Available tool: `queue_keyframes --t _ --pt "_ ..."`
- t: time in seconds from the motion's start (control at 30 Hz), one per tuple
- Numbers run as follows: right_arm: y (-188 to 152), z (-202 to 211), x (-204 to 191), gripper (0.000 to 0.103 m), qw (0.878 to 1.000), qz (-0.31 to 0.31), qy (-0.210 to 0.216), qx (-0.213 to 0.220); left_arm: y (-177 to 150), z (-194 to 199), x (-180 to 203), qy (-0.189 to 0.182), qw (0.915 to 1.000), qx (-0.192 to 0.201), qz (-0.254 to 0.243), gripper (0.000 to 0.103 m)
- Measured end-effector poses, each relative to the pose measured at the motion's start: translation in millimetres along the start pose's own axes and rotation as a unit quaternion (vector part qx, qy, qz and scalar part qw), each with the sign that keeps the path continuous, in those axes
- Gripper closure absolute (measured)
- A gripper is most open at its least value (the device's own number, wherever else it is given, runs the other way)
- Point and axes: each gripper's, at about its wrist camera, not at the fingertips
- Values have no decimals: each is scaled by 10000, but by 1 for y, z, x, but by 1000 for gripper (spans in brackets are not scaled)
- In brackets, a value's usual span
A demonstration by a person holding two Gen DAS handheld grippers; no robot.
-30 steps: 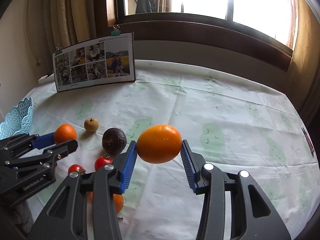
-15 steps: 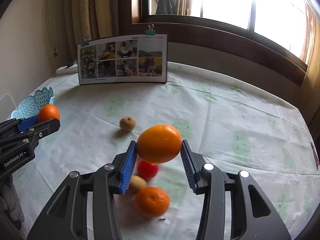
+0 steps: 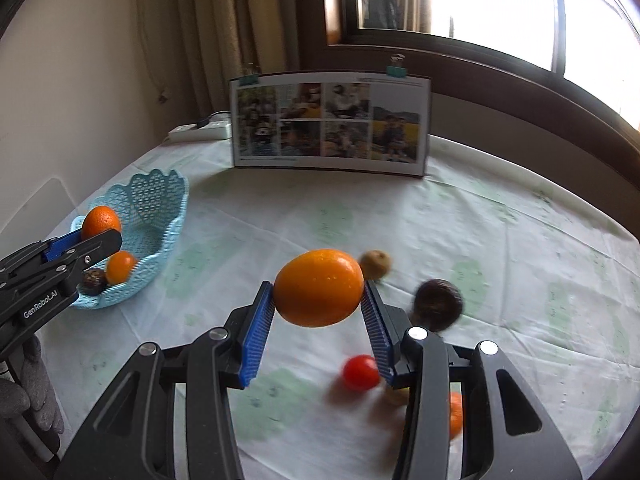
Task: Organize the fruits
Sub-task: 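Release the orange into the basket from left tool while right tool holds its orange, then lower the held orange into the basket and open the right tool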
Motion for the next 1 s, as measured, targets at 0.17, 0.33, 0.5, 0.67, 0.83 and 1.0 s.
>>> queue_keyframes --t 0.17,0.33,0.5,0.67,0.83,1.0 --pt "4 -4 -36 58 9994 259 206 -30 -10 3 -37 340 9992 -27 226 64" --pt "5 -8 -70 58 9981 483 384 -39 -17 4 -60 523 9980 -57 352 63" --pt "5 -12 -95 58 9967 627 516 -67 -23 9 -75 714 9961 22 513 37" --pt "5 -14 -116 58 9952 756 611 -65 -27 22 -84 909 9944 165 508 28" --pt "4 -20 -138 58 9934 909 694 -88 -35 34 -92 1131 9918 241 539 20" --pt "-1 -27 -157 58 9913 1079 744 -113 -45 46 -101 1267 9898 248 611 19"
Point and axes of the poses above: each gripper's, at about its wrist camera, not at the fingertips, and z roughly against the way its jaws point, x to its right, y to its top, and after that the axes turned 10 degrees about -z, right-handed
